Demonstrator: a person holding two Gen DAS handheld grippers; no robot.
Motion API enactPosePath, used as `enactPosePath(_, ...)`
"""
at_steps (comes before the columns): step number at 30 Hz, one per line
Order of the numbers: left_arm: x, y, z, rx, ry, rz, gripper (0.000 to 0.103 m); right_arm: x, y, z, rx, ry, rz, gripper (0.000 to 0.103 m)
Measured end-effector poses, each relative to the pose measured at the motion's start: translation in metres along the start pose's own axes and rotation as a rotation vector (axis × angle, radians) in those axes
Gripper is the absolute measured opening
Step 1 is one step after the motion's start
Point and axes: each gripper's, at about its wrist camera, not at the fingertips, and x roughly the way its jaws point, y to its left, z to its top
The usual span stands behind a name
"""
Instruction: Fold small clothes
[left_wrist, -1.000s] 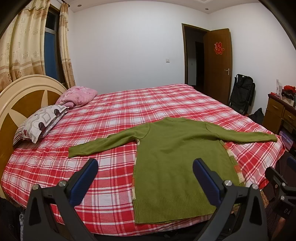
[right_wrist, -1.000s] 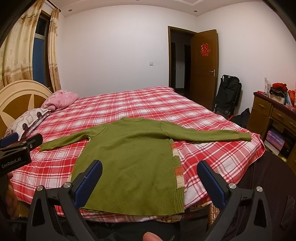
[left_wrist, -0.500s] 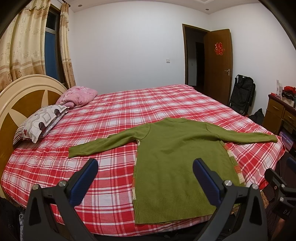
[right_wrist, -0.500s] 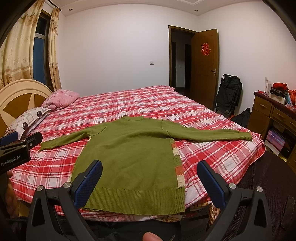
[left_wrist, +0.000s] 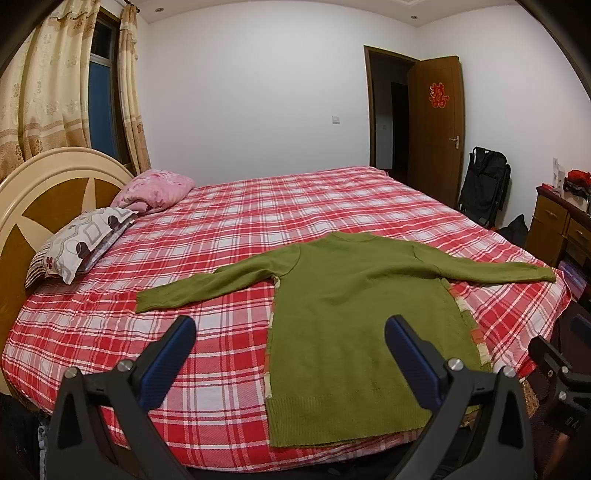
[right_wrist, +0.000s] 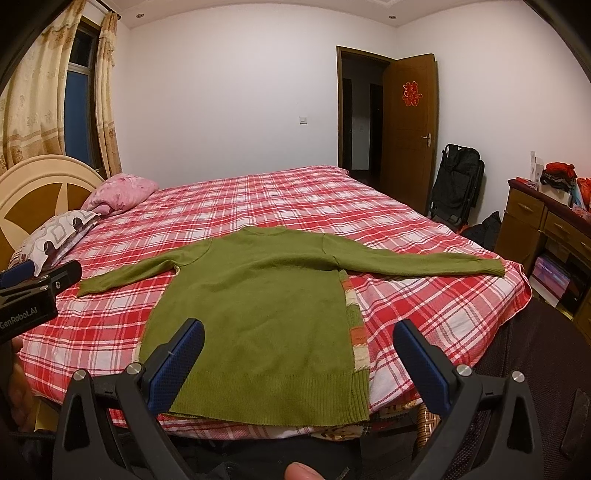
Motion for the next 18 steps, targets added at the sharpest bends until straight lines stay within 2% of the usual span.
enactPosePath(14,0.035,-0.003,-0.009,0.026,0.048,-0.009,0.103,0.031,-0.009,-0.004,-0.005,0.047,0.024,0.102)
enactPosePath(18,0.058,-0.003,-0.006,0.061,0.044,-0.016,0.103,0.050,-0.017,-0.007,-0.013,0.061,0.073,0.102)
